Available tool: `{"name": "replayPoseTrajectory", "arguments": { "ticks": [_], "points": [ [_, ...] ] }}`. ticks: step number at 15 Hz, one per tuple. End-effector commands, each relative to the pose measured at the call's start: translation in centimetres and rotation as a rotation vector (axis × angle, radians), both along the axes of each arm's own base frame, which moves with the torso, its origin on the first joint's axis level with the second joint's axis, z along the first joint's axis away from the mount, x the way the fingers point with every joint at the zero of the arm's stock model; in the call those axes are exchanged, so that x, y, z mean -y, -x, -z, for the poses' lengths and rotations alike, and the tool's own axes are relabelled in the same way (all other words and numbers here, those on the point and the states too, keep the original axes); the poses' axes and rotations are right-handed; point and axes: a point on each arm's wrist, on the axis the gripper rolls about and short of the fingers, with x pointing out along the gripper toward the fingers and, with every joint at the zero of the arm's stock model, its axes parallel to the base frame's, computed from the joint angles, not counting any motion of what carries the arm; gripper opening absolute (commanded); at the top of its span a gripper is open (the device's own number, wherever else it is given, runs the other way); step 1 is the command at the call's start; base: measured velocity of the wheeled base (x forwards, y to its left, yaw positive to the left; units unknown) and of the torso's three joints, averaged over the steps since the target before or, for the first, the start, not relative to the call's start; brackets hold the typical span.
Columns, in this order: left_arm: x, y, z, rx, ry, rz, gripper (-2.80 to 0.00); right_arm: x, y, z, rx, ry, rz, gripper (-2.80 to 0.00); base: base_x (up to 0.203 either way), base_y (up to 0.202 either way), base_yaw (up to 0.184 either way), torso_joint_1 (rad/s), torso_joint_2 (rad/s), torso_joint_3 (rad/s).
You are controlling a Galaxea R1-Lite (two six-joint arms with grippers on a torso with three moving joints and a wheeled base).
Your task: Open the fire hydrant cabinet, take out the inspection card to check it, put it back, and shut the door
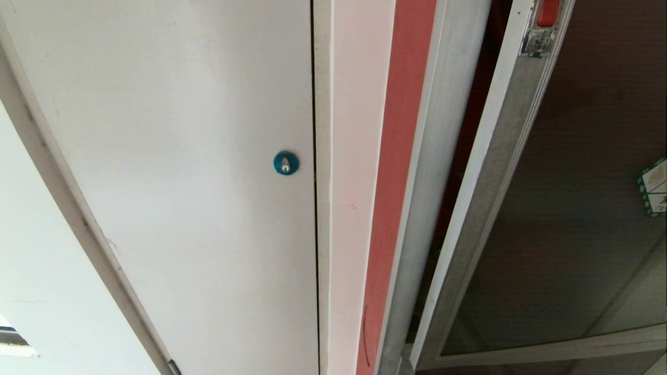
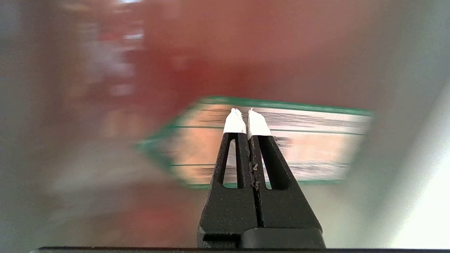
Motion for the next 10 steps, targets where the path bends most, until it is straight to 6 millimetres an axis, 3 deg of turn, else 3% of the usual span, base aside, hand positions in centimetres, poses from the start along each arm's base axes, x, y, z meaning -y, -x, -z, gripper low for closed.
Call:
{"name": "replayPoseTrajectory", "arguments": {
  "ticks": [1, 6, 8, 10],
  "points": [
    [0.0, -0.1, 0.2, -0.009, 0.000, -0.001, -2.80, 1.7, 3.4, -0.6, 0.061, -0.023, 0.161, -2.80, 0.000, 0.000, 0.000, 0.000, 0.00, 0.000],
    [0.0, -0.1, 0.2, -0.007, 0.000, -0.001, -2.80, 1.8, 10.2, 0.9, 0.069, -0.015, 0.451, -2.80, 0.000, 0.000, 0.000, 0.000, 0.00, 0.000],
    [0.0, -0.1, 0.2, -0.008, 0.000, -0.001, -2.80, 1.6, 12.2, 2.3, 0.093, -0.003, 0.433, -2.80, 0.000, 0.000, 0.000, 0.000, 0.00, 0.000],
    [0.0, -0.1, 0.2, -0.009, 0.000, -0.001, -2.80, 1.4, 12.8, 5.0, 0.085, 0.024, 0.369, -2.80, 0.000, 0.000, 0.000, 0.000, 0.00, 0.000]
  ]
}}
